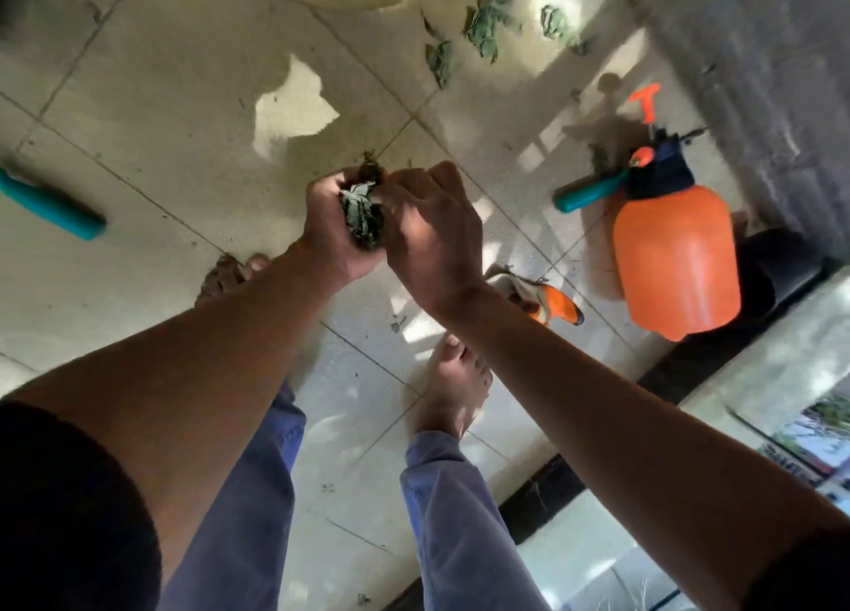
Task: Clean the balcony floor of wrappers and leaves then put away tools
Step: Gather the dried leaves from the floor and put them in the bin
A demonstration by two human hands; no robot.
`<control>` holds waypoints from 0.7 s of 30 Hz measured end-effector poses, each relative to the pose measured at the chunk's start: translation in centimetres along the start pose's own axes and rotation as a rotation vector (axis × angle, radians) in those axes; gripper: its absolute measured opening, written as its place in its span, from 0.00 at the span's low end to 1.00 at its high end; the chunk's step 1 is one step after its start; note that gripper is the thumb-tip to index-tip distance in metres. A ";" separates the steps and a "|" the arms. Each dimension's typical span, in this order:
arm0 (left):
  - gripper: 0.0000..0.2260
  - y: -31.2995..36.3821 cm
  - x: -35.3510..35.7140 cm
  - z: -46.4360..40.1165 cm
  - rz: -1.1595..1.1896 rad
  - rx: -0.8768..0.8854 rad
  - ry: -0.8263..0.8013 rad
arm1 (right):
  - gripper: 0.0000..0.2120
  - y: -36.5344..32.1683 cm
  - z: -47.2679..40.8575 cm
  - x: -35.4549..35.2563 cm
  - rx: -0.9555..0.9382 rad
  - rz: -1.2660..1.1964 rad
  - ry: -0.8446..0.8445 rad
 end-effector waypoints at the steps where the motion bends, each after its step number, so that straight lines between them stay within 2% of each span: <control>1: 0.09 -0.1 0.3 -0.1 -0.006 0.001 -0.006 | 0.07 0.2 -0.1 -0.1 0.001 0.012 0.002; 5: 0.14 -0.5 1.1 -0.7 -0.030 -0.033 -0.032 | 0.06 0.7 -0.5 0.1 -0.029 0.131 -0.026; 8: 0.17 -0.3 1.6 -1.2 -0.001 -0.034 -0.095 | 0.06 1.1 -1.0 -0.6 -0.029 0.012 0.004; 12: 0.11 1.0 2.4 -2.7 0.059 -0.044 -0.061 | 0.10 3.3 -4.5 -2.4 0.035 -0.055 0.119; 15: 0.08 1.8 3.3 -3.6 0.085 -0.029 -0.067 | 0.24 7.8 -8.4 -1.1 0.153 0.139 -0.003; 18: 0.06 2.4 4.4 -3.8 0.139 -0.009 -0.150 | 0.44 14.0 -11.7 0.9 0.422 0.295 -0.170; 20: 0.08 2.7 4.5 -3.8 0.160 -0.015 -0.172 | 0.53 16.9 -13.5 1.1 0.568 0.310 -0.187; 21: 0.10 2.8 4.4 -3.8 0.152 -0.016 -0.179 | 0.54 18.1 -14.3 1.4 0.613 0.261 -0.193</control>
Point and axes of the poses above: each hand's wrist, its own z-axis away from the middle knuckle, its own x-axis out of the palm, y = z × x, the point moved 4 cm from there along -z, towards the middle knuckle, and after that the axes turned 1 degree about z, right-handed, at the moved point
